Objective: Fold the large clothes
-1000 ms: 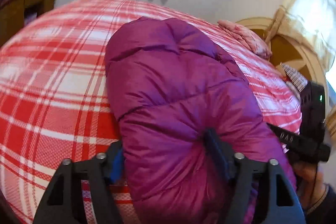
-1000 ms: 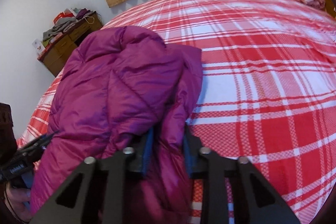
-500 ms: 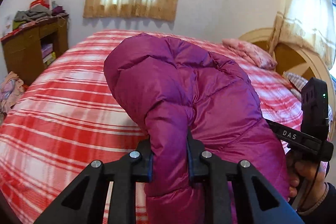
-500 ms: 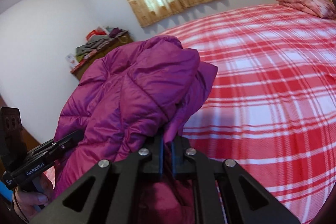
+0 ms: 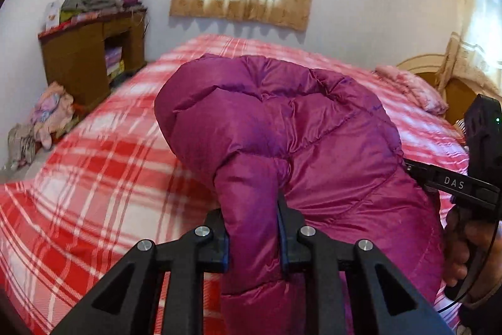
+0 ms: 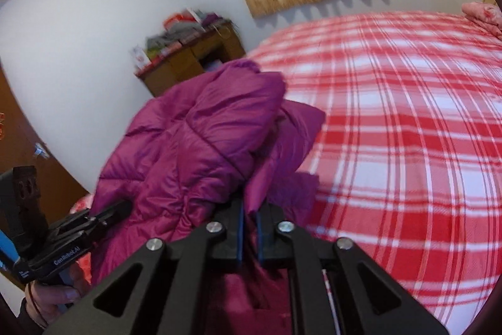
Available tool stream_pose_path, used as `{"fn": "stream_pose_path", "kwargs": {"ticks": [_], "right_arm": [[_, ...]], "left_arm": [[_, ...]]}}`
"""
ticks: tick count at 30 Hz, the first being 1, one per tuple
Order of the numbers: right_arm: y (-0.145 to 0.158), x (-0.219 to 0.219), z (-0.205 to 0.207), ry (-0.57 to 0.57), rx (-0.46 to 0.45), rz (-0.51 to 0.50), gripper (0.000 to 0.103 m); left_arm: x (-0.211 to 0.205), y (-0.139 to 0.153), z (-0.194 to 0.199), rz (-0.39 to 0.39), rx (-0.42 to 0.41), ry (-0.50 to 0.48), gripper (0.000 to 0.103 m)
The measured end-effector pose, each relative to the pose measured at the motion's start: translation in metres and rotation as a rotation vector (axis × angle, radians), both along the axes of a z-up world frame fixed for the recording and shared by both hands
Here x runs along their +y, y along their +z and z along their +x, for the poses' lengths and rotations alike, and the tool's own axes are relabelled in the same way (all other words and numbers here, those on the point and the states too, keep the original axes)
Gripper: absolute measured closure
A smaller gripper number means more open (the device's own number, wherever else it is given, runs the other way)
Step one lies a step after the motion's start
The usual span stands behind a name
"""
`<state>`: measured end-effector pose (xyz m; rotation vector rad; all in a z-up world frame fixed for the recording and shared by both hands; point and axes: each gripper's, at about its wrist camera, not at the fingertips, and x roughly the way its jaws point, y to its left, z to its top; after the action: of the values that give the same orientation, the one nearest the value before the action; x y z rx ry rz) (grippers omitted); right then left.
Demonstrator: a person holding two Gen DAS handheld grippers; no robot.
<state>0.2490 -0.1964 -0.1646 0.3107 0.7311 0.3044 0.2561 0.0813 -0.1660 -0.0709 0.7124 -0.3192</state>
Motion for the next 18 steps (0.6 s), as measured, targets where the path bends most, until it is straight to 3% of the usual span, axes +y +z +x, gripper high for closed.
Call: {"fn": "stream_pose_path", "kwargs": {"ticks": [1,2,4,5,7,9,10,11,12,14,18], "right_arm": [[-0.013,0.003,0.005,-0.008,0.050,-0.037,0.079],[-0.025,0.006,0.008,-0.009,0.096,-0.063,0.061],[-0.048,0.010,0.012,-0.007,0.150,-0.115,0.041],[-0.060,0.011,0.012,-0.007,0.159,-0.134,0.039],[-0.079,0.006,0.014,0.002,0.192,-0.073,0.039],[-0.088,0.004,0.014,0.011,0.182,-0.015,0.046],[-0.087,0.006,0.016,0.034,0.183,0.003,0.085],[-0.088,0.008,0.019,0.095,0.194,0.088,0.092],[-0.087,0.012,0.020,0.114,0.197,0.120,0.092],[-0.078,0.028,0.014,0.131,0.164,0.061,0.093],[-0.065,0.030,0.010,0.141,0.118,0.149,0.093]], "left_arm": [[0.005,-0.012,0.003,0.003,0.018,0.008,0.080],[0.009,-0.020,0.004,0.003,0.029,0.018,0.080],[0.014,-0.031,0.005,-0.018,0.040,0.021,0.080],[0.017,-0.036,0.005,-0.037,0.035,0.021,0.080],[0.017,-0.037,0.003,-0.041,0.023,0.018,0.080],[0.013,-0.037,0.003,-0.027,0.014,0.019,0.080],[0.013,-0.036,0.002,-0.030,0.012,0.019,0.080],[0.012,-0.034,0.001,-0.032,0.005,0.023,0.080],[0.011,-0.031,-0.002,-0.021,-0.009,0.032,0.080],[0.013,-0.022,-0.009,-0.013,-0.042,0.043,0.080],[0.029,-0.001,-0.020,-0.028,-0.099,0.071,0.080]]}}
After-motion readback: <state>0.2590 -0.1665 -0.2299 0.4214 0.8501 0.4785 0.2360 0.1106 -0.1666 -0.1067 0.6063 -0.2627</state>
